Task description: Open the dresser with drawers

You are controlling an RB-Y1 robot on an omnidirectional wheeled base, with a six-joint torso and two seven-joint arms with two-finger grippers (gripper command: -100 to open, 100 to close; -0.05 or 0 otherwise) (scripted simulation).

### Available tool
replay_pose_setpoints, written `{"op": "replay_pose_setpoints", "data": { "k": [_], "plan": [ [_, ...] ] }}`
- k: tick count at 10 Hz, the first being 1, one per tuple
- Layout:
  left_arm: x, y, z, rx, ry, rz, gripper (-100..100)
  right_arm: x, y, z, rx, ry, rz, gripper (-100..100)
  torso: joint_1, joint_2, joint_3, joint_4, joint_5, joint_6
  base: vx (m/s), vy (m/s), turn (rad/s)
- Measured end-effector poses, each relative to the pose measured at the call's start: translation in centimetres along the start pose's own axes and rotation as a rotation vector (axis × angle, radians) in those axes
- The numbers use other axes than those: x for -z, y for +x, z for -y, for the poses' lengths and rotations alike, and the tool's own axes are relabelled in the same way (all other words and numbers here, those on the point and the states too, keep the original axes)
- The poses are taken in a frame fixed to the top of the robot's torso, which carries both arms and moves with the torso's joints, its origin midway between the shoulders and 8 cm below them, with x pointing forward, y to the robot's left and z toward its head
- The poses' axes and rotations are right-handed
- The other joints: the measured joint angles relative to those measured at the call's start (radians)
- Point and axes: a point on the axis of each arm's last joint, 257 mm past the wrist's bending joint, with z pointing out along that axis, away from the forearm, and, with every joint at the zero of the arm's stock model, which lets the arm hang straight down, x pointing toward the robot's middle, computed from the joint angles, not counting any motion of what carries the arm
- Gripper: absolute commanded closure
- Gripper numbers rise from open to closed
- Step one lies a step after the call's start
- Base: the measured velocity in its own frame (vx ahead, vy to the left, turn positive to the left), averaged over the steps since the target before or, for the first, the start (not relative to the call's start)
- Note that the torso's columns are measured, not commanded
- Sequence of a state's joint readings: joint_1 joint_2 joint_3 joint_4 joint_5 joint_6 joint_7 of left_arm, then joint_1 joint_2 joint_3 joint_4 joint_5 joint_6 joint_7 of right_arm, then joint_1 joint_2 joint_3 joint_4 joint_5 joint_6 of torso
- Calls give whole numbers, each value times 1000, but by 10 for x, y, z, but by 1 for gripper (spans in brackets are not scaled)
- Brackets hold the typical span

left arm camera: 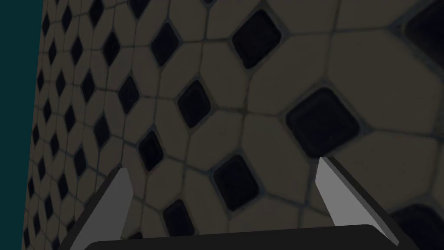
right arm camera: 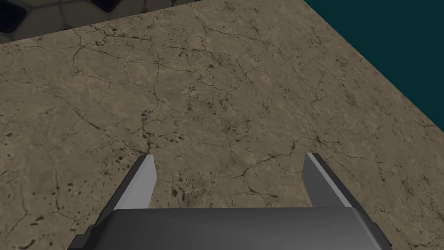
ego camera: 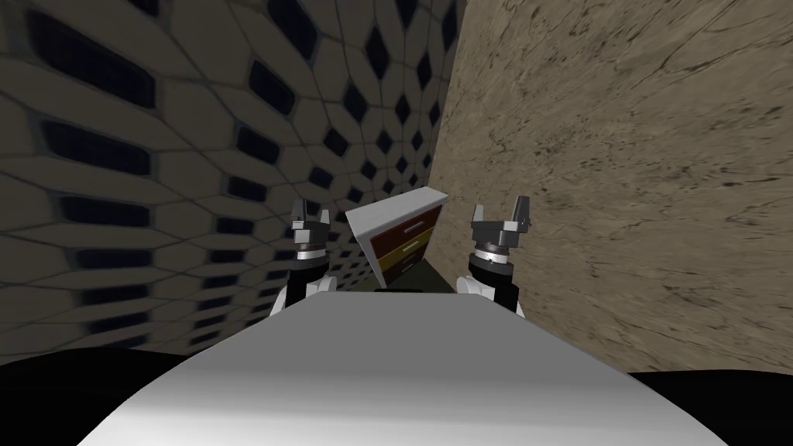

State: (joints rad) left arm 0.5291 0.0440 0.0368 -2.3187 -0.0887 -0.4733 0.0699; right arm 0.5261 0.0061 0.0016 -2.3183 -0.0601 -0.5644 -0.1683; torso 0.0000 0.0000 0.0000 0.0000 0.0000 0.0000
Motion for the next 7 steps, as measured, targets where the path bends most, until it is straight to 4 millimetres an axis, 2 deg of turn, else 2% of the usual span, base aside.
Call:
{"op": "replay_pose_setpoints", "data": {
  "k": [2, 7],
  "plan": [
    [0, 0, 0, 0, 0, 0, 0, 0, 0, 0, 0, 0, 0, 0, 0, 104, -209, 105, 0, 0, 0, 0, 0],
    [0, 0, 0, 0, 0, 0, 0, 0, 0, 0, 0, 0, 0, 0, 0, 470, -939, 470, 0, 0, 0, 0, 0]
  ]
}}
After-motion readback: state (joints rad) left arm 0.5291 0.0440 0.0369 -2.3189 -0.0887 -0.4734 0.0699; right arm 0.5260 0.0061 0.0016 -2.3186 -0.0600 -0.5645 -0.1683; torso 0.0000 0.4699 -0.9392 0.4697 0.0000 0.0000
